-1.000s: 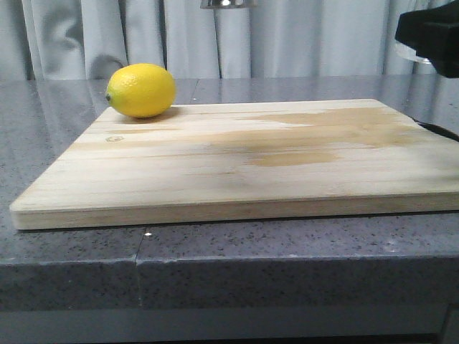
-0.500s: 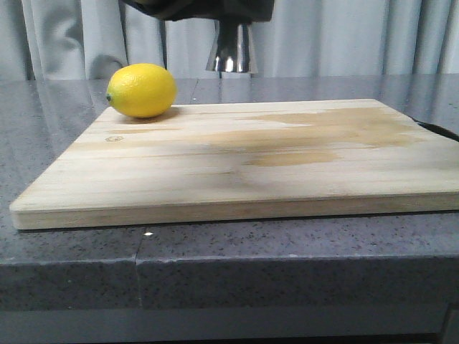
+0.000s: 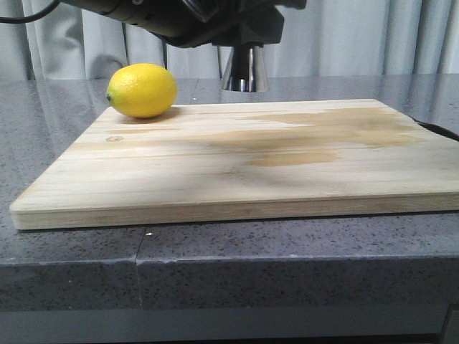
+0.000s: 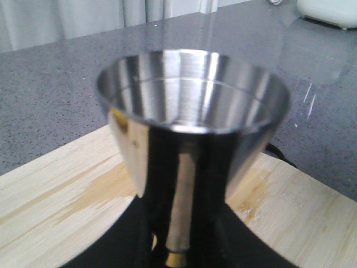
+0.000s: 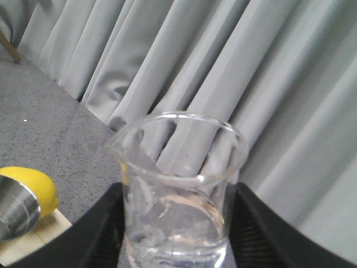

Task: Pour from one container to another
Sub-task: 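Lift the beaker with the right gripper and bring it over the jigger, then tilt the beaker with the right gripper, pouring liquid into the jigger cup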

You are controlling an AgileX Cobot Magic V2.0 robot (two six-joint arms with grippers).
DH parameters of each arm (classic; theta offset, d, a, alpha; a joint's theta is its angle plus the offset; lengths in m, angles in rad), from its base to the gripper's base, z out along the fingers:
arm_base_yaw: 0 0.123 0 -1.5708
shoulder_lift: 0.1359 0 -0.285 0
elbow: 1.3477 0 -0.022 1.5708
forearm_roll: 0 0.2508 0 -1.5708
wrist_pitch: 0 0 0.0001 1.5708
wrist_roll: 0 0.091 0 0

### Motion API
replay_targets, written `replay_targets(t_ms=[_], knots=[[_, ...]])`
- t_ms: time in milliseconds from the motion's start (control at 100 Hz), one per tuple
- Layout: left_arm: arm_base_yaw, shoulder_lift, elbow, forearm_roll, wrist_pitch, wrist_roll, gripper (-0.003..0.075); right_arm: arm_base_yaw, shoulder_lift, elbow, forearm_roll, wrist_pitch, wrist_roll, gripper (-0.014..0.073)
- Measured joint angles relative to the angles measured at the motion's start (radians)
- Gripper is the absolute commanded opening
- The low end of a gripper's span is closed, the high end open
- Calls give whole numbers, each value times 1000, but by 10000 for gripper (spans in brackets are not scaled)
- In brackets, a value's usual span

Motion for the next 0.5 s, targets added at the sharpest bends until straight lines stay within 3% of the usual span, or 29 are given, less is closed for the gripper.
replay_targets(t_ms=[500], knots=[[-49, 43, 0, 39, -34, 0, -19, 2, 0, -2, -289, 20, -2, 220]])
